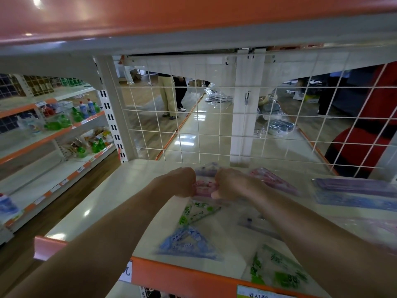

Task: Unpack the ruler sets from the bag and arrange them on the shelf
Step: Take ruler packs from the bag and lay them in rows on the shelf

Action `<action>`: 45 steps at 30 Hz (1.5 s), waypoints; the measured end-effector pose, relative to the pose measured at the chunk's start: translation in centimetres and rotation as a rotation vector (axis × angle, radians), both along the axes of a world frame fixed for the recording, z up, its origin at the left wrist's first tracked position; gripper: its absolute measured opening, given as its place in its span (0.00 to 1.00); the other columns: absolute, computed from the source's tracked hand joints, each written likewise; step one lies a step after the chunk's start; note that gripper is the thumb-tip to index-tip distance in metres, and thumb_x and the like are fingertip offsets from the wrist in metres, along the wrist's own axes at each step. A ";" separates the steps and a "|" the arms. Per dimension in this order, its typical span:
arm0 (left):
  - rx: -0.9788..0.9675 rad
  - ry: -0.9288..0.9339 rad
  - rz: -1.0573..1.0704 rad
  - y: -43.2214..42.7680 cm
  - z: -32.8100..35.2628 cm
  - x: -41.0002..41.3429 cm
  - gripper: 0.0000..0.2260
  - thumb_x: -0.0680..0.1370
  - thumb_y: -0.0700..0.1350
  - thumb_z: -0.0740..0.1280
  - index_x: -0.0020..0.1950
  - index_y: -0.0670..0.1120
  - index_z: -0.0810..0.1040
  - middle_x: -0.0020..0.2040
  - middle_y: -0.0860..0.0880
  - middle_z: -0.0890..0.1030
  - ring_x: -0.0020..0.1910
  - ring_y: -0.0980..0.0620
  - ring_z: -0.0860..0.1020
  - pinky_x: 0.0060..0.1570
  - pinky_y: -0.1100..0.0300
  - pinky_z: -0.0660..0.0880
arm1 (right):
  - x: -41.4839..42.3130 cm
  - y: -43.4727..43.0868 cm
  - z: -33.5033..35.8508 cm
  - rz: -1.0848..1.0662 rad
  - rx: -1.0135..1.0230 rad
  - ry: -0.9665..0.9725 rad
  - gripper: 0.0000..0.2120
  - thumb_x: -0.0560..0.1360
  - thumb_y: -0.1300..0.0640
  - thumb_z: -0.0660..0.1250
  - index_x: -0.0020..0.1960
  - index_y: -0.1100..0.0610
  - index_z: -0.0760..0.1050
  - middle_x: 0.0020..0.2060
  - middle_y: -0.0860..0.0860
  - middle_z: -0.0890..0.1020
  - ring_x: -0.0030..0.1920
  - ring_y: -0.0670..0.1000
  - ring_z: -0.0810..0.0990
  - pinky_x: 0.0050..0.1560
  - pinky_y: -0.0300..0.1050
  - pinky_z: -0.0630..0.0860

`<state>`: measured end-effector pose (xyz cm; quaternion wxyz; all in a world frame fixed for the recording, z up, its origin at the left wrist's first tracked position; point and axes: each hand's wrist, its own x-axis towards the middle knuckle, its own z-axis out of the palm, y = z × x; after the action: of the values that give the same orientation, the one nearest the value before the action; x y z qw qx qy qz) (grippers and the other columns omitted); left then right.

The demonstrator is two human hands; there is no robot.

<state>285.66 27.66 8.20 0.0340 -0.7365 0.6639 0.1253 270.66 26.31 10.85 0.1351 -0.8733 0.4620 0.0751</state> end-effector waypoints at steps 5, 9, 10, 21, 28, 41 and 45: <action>-0.067 0.067 0.047 2.4 1.9 1.5 0.19 0.77 0.48 0.66 0.67 0.45 0.72 0.63 0.48 0.74 0.60 0.49 0.74 0.56 0.60 0.72 | -1.4 1.3 1.3 0.093 -0.139 -0.036 0.22 0.78 0.54 0.62 0.71 0.56 0.67 0.69 0.56 0.70 0.65 0.55 0.71 0.55 0.42 0.68; -0.019 0.143 0.058 5.4 2.0 2.4 0.11 0.77 0.49 0.64 0.54 0.45 0.81 0.52 0.49 0.79 0.51 0.50 0.79 0.54 0.56 0.76 | -1.7 3.5 1.5 0.186 -0.096 -0.146 0.15 0.77 0.56 0.64 0.63 0.54 0.76 0.53 0.48 0.78 0.51 0.50 0.74 0.39 0.35 0.66; 0.028 0.186 0.060 5.9 1.9 2.1 0.11 0.77 0.48 0.64 0.51 0.43 0.82 0.48 0.47 0.81 0.46 0.50 0.79 0.51 0.55 0.77 | -1.5 4.1 1.3 0.207 -0.064 -0.118 0.17 0.77 0.55 0.64 0.66 0.51 0.73 0.54 0.46 0.77 0.53 0.50 0.74 0.41 0.33 0.66; 0.110 0.285 0.195 6.8 1.9 0.4 0.14 0.76 0.49 0.66 0.34 0.41 0.75 0.30 0.46 0.74 0.24 0.53 0.68 0.22 0.69 0.63 | 0.4 4.7 0.2 0.237 -0.053 0.043 0.29 0.77 0.54 0.64 0.76 0.48 0.58 0.71 0.49 0.69 0.67 0.52 0.71 0.58 0.41 0.69; 0.120 0.310 0.282 6.7 1.4 -0.2 0.13 0.76 0.47 0.64 0.33 0.43 0.70 0.31 0.48 0.71 0.26 0.52 0.67 0.26 0.64 0.62 | 0.5 4.5 0.1 0.200 0.044 -0.008 0.27 0.76 0.56 0.66 0.73 0.51 0.64 0.58 0.48 0.77 0.59 0.52 0.74 0.42 0.35 0.70; 0.085 0.425 0.245 6.9 1.7 -0.7 0.11 0.76 0.43 0.67 0.52 0.37 0.80 0.42 0.43 0.77 0.33 0.51 0.73 0.28 0.68 0.71 | 0.2 3.8 -0.5 0.091 0.127 -0.051 0.19 0.74 0.51 0.68 0.62 0.57 0.74 0.57 0.52 0.79 0.57 0.54 0.77 0.45 0.40 0.69; -0.112 0.414 0.128 7.1 2.2 -0.4 0.08 0.76 0.40 0.66 0.53 0.42 0.82 0.48 0.43 0.81 0.41 0.51 0.77 0.38 0.64 0.73 | -0.6 3.9 -0.9 0.108 0.033 -0.172 0.17 0.76 0.53 0.65 0.32 0.48 0.62 0.31 0.45 0.67 0.33 0.45 0.69 0.29 0.36 0.60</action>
<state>285.24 34.81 10.40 -0.1520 -0.7365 0.6145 0.2385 270.06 30.21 9.98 0.1845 -0.8978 0.3995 0.0146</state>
